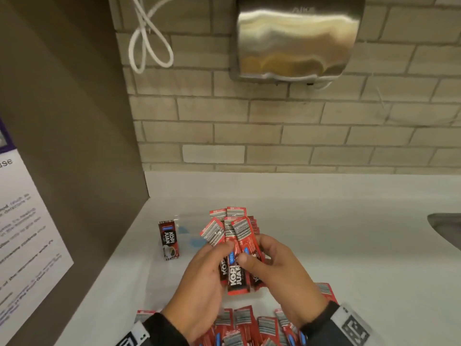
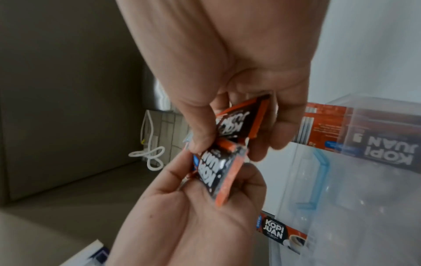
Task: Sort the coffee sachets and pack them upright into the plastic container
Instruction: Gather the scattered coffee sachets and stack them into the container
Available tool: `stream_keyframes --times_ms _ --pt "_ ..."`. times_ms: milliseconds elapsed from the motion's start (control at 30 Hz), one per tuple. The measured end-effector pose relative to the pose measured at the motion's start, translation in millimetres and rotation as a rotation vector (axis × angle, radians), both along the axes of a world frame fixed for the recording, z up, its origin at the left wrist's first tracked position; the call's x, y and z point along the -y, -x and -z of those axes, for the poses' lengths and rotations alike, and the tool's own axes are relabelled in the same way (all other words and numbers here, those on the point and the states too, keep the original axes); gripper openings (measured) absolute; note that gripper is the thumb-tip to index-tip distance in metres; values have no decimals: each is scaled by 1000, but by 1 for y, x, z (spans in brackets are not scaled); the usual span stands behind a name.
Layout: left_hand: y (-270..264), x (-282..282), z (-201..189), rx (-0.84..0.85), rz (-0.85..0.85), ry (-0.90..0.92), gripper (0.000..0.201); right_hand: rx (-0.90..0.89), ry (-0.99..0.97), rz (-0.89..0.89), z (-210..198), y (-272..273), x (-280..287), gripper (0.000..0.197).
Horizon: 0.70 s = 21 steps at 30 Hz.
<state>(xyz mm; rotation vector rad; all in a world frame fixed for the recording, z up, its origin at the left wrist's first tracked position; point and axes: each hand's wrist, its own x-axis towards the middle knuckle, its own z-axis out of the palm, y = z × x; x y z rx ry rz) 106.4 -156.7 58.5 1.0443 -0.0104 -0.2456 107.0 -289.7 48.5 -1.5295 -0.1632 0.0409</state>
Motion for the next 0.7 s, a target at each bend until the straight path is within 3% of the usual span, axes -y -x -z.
stream_keyframes --times_ms 133,300,500,700 --pt "-5 -8 0 26 -55 -38 19 107 146 11 -1 -6 -12 24" --pt "-10 -15 4 26 -62 -67 36 91 95 6 5 -14 -20 53" --pt "-13 -15 8 -50 -28 69 30 21 35 57 11 -15 -21 47" --pt "-13 -19 12 61 -113 -154 24 21 71 -12 8 -8 -23 43"
